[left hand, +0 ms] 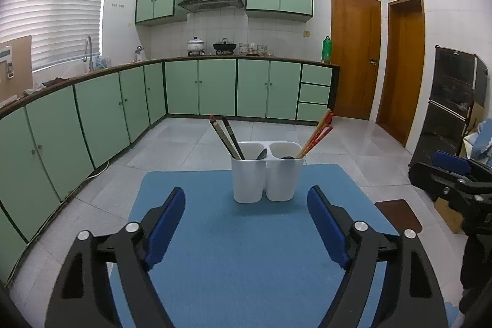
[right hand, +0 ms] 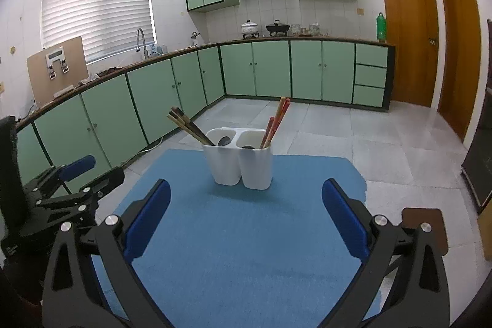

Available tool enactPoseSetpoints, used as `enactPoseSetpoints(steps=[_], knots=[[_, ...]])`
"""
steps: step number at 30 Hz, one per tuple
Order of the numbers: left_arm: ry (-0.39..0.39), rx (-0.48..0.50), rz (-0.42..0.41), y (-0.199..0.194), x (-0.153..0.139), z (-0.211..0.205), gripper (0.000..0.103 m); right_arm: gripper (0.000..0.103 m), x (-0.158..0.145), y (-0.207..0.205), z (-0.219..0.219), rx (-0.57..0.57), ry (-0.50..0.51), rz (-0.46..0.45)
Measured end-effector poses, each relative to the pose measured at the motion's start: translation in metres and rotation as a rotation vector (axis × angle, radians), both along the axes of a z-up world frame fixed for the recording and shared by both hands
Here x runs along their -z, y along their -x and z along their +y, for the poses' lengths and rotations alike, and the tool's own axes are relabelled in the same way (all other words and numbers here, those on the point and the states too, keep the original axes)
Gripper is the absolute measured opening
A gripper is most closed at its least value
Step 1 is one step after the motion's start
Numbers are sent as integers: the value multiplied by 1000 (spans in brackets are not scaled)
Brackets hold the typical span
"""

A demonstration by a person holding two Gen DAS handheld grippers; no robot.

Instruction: Organize utensils

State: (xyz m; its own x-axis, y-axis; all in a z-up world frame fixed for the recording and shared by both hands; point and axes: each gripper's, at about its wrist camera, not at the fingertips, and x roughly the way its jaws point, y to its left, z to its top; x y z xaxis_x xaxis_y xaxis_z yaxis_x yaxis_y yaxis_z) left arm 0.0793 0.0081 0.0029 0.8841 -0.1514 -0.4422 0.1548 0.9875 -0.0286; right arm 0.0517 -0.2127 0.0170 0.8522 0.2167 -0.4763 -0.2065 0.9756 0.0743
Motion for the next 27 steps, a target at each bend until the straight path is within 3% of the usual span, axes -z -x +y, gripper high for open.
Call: enactPoseSetpoints(steps=[16, 27], knots=[[-1, -18, -80, 39, -29, -4, 94, 97, -14, 25, 4, -18, 1, -34], [-23, -18, -101, 49, -35, -3, 97, 97, -19, 28, 7, -18, 12, -48]])
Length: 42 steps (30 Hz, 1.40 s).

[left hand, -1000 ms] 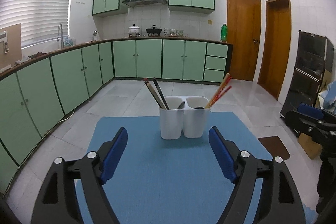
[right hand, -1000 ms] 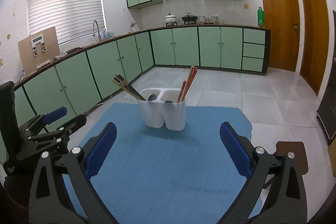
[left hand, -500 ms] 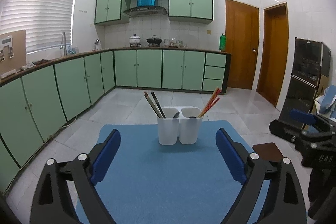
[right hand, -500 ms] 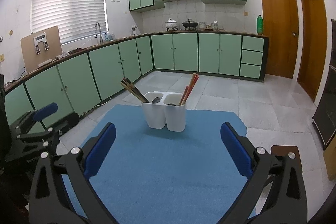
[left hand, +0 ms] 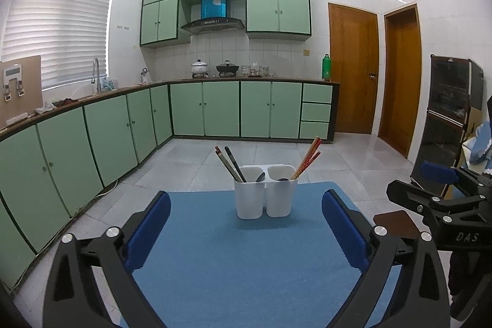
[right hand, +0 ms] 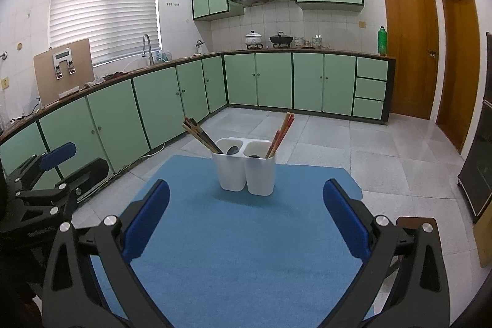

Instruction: Organize utensils

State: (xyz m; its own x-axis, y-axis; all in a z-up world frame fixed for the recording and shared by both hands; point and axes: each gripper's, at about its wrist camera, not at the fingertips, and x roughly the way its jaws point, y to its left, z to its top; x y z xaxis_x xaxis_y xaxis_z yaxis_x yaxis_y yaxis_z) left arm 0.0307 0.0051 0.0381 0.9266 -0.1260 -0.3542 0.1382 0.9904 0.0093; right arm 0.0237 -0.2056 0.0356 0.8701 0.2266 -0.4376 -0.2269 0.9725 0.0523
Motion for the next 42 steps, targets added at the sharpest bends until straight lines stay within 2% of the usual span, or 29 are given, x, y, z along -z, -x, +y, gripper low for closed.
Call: enactPoseSetpoints(steps=[42], knots=[[-4, -14, 2, 0, 0, 6, 97, 97, 0, -4, 7, -18, 7, 7]])
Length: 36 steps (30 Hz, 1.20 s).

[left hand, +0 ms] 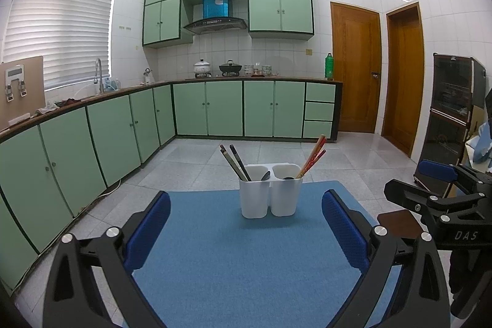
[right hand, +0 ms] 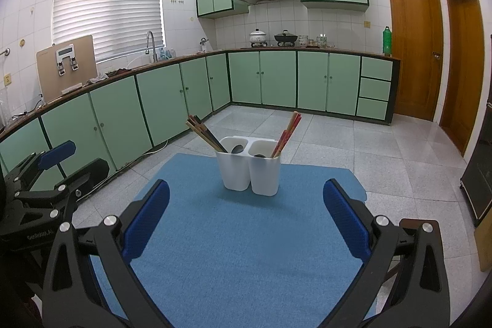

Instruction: Organize utensils

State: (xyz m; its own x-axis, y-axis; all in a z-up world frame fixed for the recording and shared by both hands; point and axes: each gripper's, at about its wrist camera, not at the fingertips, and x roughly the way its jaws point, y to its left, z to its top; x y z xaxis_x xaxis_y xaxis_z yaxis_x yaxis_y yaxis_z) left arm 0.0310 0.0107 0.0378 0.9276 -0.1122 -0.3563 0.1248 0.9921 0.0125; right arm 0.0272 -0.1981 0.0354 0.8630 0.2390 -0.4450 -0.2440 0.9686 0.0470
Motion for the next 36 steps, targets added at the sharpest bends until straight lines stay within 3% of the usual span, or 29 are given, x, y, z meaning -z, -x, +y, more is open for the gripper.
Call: enactPoseSetpoints(steps=[36], knots=[[-4, 0, 1, 2, 1, 2, 97, 97, 7, -1, 3, 3, -9, 5]])
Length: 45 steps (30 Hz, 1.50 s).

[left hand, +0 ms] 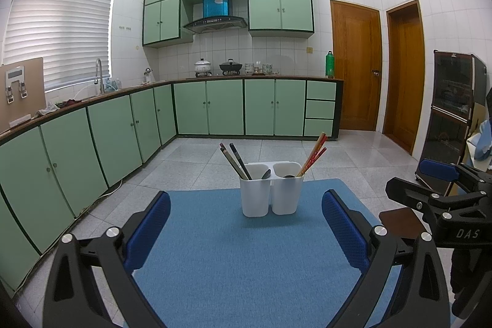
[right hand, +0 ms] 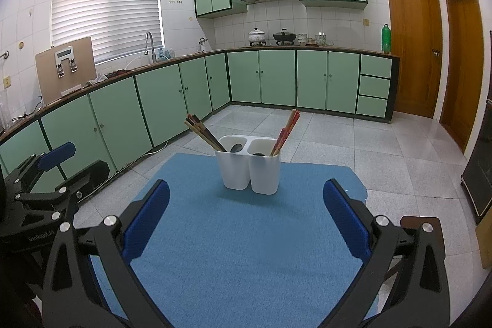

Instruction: Organize utensils

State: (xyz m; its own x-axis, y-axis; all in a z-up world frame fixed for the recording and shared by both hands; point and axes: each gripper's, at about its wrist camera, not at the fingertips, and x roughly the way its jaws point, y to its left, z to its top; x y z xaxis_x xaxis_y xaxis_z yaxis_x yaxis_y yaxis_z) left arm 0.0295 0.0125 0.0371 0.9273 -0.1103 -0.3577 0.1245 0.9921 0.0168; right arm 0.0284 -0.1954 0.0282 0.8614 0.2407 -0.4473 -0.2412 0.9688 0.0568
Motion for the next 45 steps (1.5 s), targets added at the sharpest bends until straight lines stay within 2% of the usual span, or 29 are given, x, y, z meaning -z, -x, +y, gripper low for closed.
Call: enactPoseSetpoints(steps=[45], knots=[[5, 4, 19, -6, 2, 0, 97, 97, 7, -3, -5, 5, 7, 16]])
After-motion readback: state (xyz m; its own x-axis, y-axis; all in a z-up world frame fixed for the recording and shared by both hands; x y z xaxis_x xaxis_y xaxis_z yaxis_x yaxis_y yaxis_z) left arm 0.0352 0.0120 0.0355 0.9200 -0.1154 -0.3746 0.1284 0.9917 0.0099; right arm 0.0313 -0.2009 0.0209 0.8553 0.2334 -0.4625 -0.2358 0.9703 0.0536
